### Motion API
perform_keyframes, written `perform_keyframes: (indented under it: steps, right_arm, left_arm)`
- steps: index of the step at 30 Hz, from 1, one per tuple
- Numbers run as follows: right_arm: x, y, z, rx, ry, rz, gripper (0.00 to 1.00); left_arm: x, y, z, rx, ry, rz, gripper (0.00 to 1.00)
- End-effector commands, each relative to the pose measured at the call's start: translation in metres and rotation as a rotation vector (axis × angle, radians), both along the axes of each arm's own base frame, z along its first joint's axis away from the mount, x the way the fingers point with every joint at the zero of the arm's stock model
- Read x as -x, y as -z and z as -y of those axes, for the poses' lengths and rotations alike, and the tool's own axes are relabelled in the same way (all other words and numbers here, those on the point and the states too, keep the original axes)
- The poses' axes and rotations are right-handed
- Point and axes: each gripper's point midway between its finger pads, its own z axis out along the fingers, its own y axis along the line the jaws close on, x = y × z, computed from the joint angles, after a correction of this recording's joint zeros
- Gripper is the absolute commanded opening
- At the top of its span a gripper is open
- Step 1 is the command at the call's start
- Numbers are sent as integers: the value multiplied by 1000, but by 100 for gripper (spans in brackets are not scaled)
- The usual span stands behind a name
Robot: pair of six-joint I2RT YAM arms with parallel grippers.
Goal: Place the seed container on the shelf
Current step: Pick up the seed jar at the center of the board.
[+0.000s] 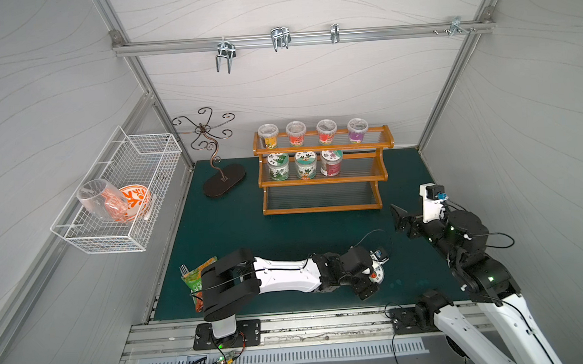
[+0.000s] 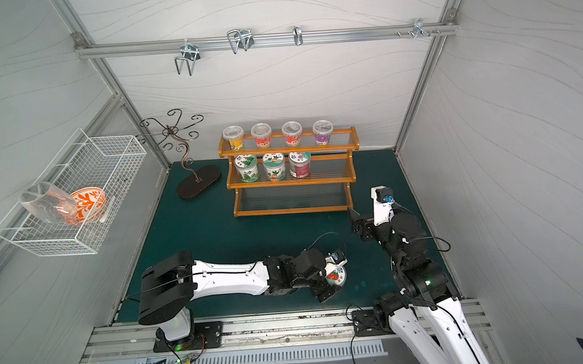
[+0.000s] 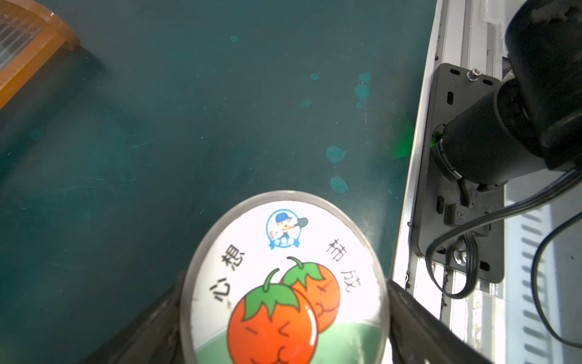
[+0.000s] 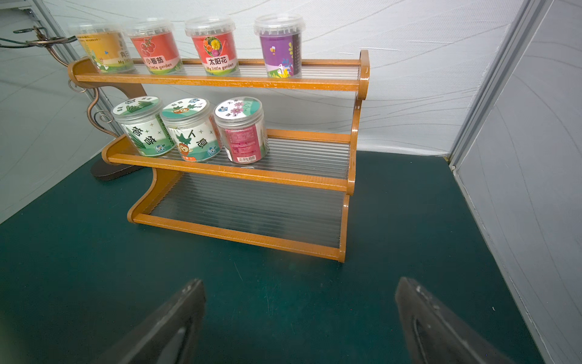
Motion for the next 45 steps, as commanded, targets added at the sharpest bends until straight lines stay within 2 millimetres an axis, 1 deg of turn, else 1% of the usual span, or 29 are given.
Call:
perform_keyframes:
  steps: [1,4,6,8,11,13,17,22,25,28,31,33,36,41,45]
  right_arm:
    - [0,-2,0,3,-5,10,99]
    - [2,-4,-4,0,-29,20,99]
    - [4,-6,-10,-6,-65,28,99]
    - [6,-9,-19,-17,-119,37,99]
    - [13,-14,-38,-45,-241,60,99]
    - [19,-17,-52,-69,-328,76,99]
    - [31,-23,-74,-107,-483,108,99]
    - [48,-16,-109,-144,-742,71,99]
    - [58,-19,-127,-184,-901,48,99]
    - [78,-26,-144,-217,-1126,63,98]
    - [87,-29,-153,-238,-1269,69,98]
    - [90,-27,-159,-219,-1320,87,99]
    - [94,-23,-175,-160,-1369,119,99]
    - [97,-15,-204,-126,-1424,125,99]
    - [92,3,-225,-20,-1374,145,99]
  left_arm:
    - [-5,-21,16,89,12,3,87]
    - [-6,-31,11,130,13,-25,80]
    - [-8,-40,6,156,12,-32,76]
    - [-10,-50,-1,176,5,-31,74]
    - [-16,-68,-18,207,-5,-37,70]
    - [-22,-80,-33,226,-20,-52,65]
    - [-33,-100,-67,230,-50,-45,61]
    - [-50,-124,-117,219,-117,-27,59]
    - [-55,-145,-146,237,-139,-19,58]
    - [-55,-165,-171,248,-142,0,55]
    - [-52,-185,-189,258,-126,25,55]
    - [-49,-195,-196,262,-116,45,56]
    - [-46,-210,-201,269,-95,70,55]
    - [-40,-229,-197,289,-39,91,54]
    - [-37,-235,-192,300,5,97,54]
